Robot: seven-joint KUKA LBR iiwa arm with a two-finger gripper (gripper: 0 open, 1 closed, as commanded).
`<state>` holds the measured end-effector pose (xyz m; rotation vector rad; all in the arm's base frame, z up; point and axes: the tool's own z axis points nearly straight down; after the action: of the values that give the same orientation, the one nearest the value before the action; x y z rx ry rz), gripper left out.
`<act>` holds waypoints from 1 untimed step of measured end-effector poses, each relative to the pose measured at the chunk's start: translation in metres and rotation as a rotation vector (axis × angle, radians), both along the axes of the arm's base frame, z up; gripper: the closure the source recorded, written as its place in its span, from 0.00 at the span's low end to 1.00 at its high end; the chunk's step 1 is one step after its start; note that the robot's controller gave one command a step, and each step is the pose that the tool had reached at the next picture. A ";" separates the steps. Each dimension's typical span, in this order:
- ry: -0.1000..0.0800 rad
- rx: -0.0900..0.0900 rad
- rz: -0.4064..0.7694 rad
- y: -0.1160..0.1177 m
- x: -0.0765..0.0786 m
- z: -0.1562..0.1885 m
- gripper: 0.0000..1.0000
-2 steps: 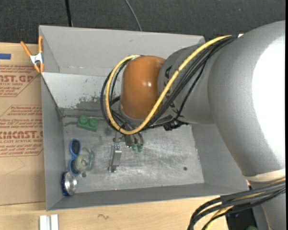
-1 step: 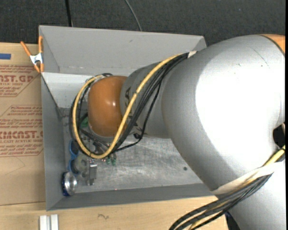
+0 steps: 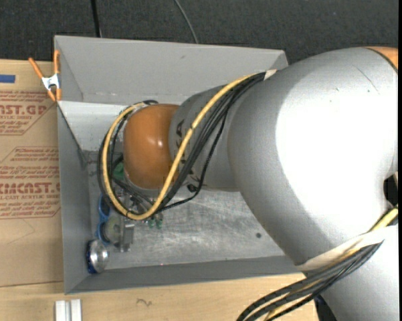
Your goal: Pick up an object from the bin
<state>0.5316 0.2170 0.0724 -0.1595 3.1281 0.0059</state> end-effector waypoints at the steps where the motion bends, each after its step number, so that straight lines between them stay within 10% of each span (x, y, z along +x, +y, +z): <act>1: -0.001 0.000 0.009 0.009 0.004 0.156 1.00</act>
Offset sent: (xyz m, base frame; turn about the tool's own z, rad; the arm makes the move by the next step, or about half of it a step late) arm 0.0026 0.0078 0.1512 -0.0074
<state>0.5360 0.2262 0.2286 -0.1731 3.1268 0.0067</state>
